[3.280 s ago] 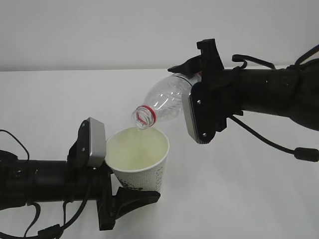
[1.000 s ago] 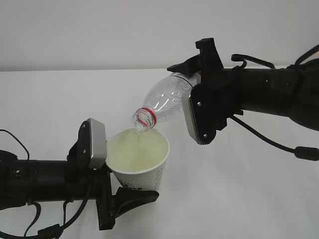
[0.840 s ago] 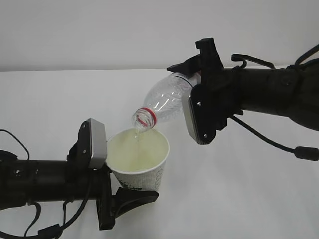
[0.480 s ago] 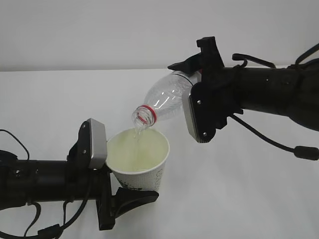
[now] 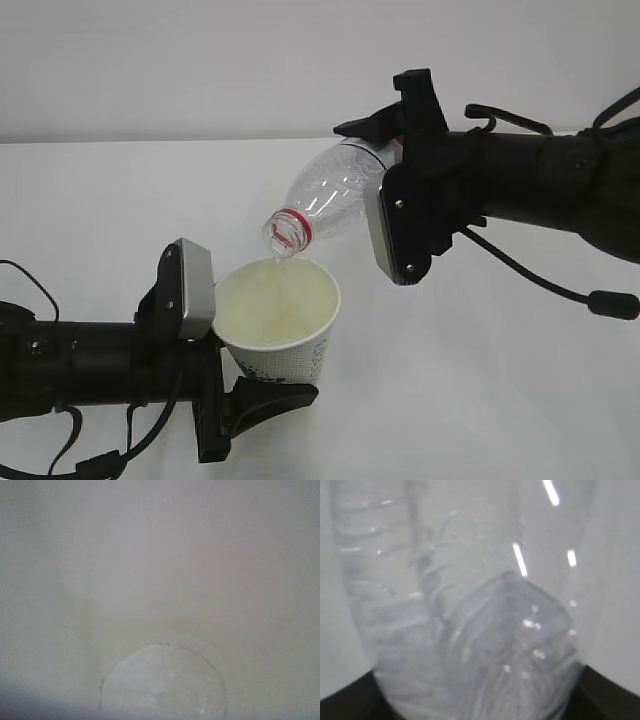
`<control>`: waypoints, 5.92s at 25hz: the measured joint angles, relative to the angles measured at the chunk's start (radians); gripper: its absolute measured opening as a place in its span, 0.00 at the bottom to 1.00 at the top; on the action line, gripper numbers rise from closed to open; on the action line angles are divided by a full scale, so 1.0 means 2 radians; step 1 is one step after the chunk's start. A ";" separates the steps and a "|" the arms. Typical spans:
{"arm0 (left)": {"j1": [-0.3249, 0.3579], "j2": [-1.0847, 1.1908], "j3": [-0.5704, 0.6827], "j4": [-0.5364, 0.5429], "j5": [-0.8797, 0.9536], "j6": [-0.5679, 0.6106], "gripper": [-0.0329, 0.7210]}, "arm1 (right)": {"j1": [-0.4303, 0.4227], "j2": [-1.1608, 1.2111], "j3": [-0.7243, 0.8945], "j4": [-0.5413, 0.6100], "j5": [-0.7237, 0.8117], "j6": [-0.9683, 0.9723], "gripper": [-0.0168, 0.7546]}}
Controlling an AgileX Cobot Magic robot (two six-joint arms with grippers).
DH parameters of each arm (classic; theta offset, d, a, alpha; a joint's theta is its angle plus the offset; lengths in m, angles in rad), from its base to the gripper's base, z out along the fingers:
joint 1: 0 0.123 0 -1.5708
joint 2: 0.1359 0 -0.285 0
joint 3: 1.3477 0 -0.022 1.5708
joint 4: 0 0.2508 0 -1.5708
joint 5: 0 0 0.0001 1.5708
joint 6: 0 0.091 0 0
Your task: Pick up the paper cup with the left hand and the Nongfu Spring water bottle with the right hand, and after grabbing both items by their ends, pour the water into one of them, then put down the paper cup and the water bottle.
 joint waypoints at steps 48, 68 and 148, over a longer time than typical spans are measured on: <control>0.000 0.000 0.000 0.000 0.003 0.000 0.72 | 0.000 0.000 0.000 0.006 -0.003 -0.014 0.68; 0.000 0.000 0.000 0.000 0.005 0.000 0.72 | 0.000 0.000 0.000 0.007 -0.004 -0.015 0.68; 0.000 0.000 0.000 0.031 0.002 0.000 0.72 | 0.000 -0.001 0.000 0.007 -0.005 -0.035 0.68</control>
